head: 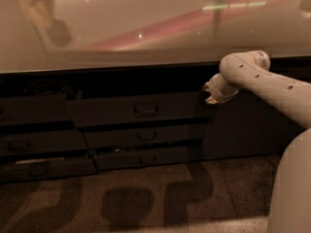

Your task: Open top drawer

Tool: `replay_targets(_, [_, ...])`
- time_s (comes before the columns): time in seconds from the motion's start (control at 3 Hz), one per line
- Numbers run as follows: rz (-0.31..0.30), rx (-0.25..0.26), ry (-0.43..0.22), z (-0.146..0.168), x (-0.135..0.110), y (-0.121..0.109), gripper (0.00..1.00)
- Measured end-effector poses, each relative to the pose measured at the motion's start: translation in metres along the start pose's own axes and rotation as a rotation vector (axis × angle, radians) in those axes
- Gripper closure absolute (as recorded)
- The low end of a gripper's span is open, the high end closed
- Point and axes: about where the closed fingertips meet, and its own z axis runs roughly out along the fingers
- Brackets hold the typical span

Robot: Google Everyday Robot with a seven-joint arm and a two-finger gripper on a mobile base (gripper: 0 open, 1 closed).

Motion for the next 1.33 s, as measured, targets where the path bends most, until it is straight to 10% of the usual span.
replay_targets(1.33, [-0.013,0.013,-0.002,-0.007,-0.008,0.03,1.0])
